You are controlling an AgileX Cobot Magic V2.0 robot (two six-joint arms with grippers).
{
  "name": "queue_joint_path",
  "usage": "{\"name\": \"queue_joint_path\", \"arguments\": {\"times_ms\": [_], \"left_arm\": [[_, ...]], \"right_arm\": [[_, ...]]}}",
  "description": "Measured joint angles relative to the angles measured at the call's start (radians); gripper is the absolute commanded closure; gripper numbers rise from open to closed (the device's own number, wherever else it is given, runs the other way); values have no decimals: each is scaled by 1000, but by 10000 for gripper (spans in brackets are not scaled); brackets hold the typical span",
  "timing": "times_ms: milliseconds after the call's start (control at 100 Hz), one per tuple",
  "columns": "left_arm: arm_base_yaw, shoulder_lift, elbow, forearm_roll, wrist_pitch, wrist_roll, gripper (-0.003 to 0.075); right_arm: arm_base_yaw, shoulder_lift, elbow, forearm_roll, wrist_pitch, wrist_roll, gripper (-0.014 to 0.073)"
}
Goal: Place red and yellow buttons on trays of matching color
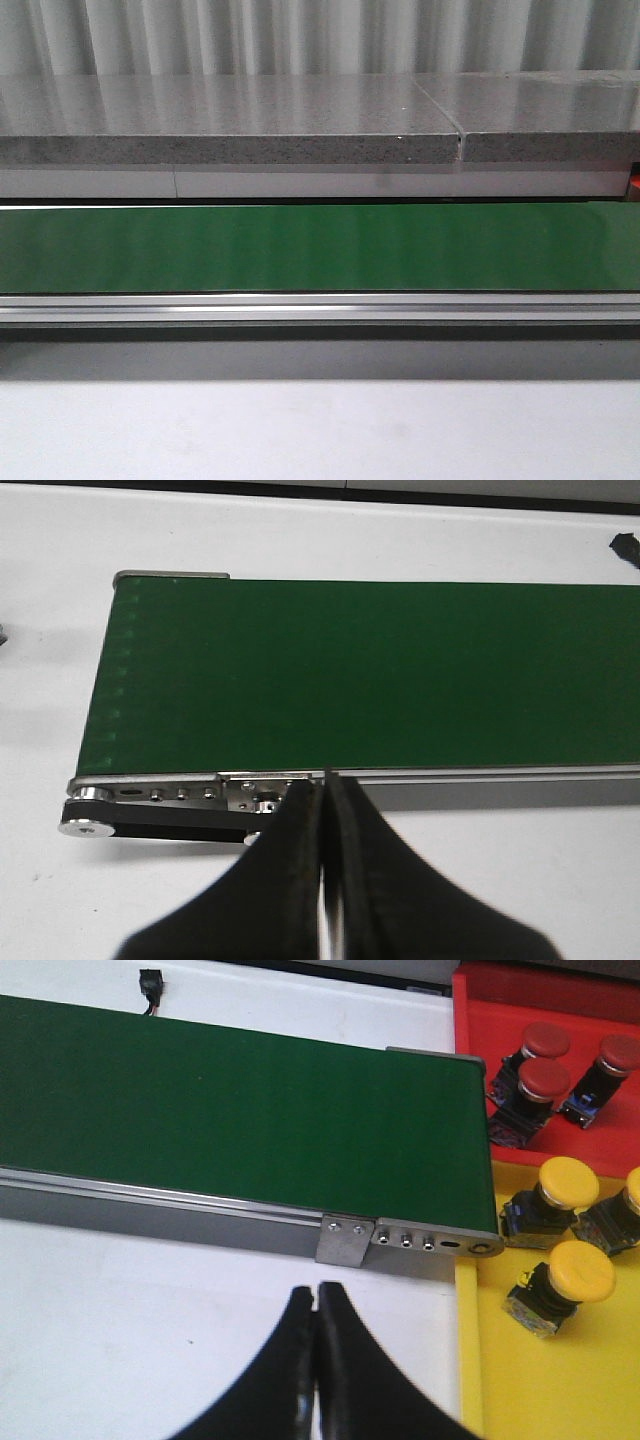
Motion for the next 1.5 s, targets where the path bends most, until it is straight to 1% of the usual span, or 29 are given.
{"name": "queue_joint_path", "arguments": {"times_ms": [1070,1210,1500], "left_arm": [[4,10,-2,0,0,0,740],[56,63,-42,0,2,0,740],[228,232,-146,0,16,0,739]], "right_arm": [[0,0,0,0,0,-1,660],[0,0,0,0,0,-1,660],[0,0,0,0,0,-1,660]]}}
